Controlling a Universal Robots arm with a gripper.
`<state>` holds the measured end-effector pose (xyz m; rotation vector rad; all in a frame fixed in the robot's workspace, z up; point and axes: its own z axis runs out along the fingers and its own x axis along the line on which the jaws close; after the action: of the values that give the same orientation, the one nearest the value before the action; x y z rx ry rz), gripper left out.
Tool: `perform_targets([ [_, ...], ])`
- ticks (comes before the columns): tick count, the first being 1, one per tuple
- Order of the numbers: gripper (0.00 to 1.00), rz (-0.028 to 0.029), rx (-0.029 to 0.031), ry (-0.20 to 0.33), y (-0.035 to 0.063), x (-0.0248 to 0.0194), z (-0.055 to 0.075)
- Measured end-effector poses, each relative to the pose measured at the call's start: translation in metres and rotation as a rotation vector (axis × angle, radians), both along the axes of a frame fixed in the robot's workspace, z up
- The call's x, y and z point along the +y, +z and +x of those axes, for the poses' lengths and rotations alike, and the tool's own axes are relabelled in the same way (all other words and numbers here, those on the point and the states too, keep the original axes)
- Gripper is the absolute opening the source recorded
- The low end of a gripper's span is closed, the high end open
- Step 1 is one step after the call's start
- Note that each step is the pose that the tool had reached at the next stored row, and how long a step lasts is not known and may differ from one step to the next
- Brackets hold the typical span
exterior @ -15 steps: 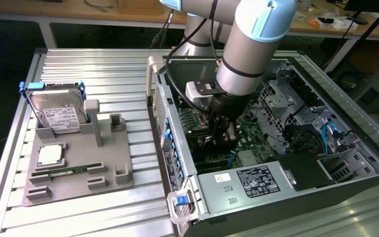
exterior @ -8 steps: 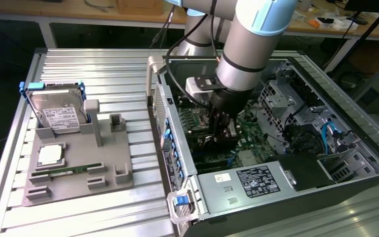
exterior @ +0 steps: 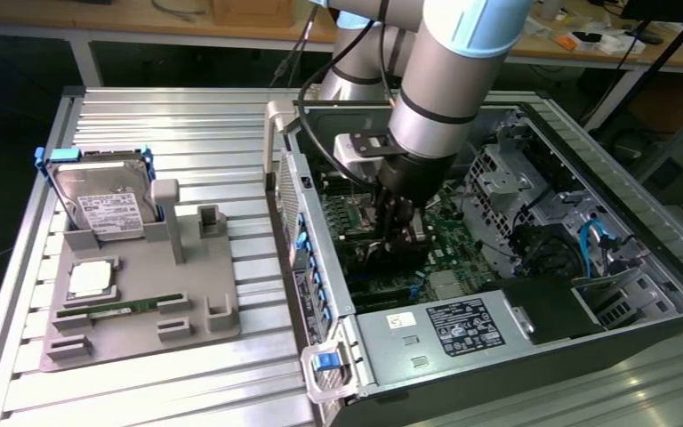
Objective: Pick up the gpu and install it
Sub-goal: 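Insert the gpu into the slot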
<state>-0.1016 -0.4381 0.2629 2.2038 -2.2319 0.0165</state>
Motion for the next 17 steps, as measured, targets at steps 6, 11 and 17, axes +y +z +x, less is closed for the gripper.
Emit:
perform_targets([
  [6, 0.33, 0.0003, -0.002, 0.0, 0.0003, 0.0007, -0.0013],
  [11, 0.33, -0.0008, -0.0029, 0.0, 0.0003, -0.0003, -0.0029],
  [17, 0.33, -0.0012, -0.0029, 0.0, 0.0003, -0.0034, -0.0034],
])
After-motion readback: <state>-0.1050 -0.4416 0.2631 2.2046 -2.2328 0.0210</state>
